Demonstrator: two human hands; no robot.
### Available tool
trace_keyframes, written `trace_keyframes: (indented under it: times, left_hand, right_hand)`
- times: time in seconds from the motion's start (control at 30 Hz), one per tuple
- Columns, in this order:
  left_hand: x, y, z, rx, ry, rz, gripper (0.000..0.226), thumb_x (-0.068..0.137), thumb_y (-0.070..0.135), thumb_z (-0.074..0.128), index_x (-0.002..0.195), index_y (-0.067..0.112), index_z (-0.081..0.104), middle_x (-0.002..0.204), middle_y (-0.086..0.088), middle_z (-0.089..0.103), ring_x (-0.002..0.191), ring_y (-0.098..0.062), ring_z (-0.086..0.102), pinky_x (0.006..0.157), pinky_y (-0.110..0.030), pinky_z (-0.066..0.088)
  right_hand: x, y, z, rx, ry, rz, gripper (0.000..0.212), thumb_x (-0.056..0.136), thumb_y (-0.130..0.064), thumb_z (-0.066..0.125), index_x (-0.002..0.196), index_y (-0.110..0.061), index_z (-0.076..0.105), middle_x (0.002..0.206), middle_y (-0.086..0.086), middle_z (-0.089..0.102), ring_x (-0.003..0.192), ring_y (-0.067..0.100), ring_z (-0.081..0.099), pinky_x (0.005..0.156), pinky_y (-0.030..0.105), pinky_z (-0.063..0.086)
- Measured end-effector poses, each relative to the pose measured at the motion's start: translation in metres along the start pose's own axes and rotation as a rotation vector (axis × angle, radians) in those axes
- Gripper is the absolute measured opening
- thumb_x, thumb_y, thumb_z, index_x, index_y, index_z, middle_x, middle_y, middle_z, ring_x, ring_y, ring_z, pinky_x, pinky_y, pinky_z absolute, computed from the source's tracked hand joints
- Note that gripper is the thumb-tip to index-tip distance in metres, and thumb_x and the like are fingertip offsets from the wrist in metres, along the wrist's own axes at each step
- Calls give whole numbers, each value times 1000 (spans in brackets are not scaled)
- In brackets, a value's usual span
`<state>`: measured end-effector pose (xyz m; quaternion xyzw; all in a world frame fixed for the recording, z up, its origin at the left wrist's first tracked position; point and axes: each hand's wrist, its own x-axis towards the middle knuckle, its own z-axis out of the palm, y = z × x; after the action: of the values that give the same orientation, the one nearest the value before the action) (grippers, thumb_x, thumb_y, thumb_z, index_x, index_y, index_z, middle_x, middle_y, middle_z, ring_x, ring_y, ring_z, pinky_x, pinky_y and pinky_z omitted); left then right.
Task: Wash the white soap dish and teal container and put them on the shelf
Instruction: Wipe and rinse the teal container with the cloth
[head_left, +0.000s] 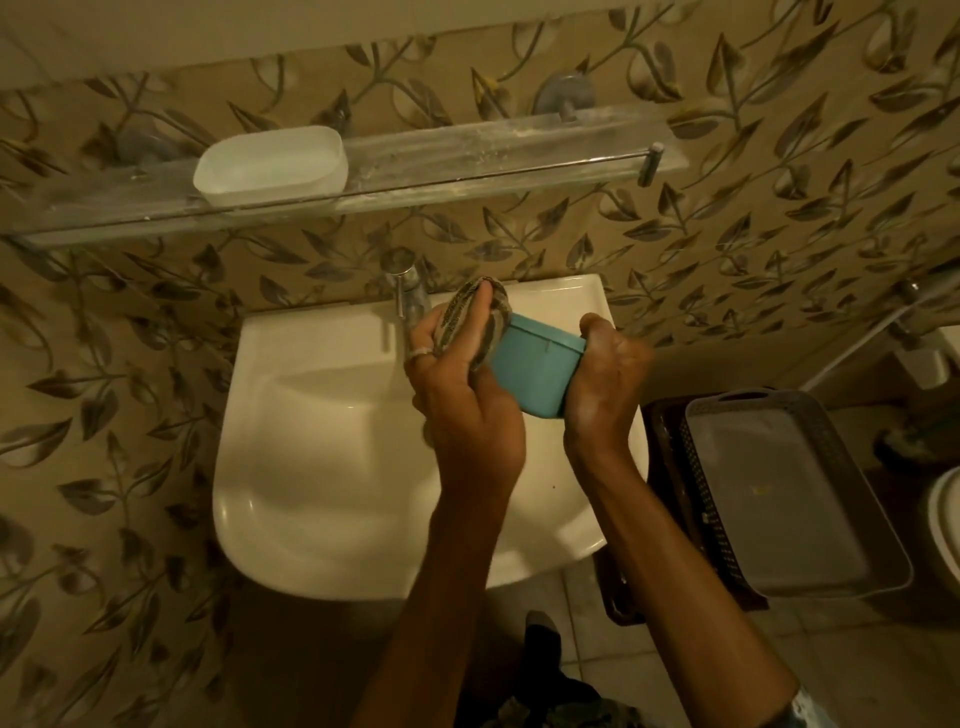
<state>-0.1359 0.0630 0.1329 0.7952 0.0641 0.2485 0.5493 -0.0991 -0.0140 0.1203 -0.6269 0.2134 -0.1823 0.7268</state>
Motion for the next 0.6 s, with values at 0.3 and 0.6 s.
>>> trace_keyframes:
  times: [0.3,0.6]
  left_hand:
    - [-44,38,26,120,93,66,38,94,37,38,121,22,60,132,-15,51,124,-11,35,105,-22,27]
    - [29,-12,-20,-179,-114,-394,53,87,-13,35,128,13,58,131,-6,56,119,-17,55,105,-35,44]
  right_hand:
    - [1,1,-11,-62,-113,-236,38,95,8,43,57,12,46,52,21,41,51,27,36,48,41,30]
    - [4,11,-23,144,-27,77,39,77,-32,45,40,-25,53,42,-9,52,42,4,54,42,16,39]
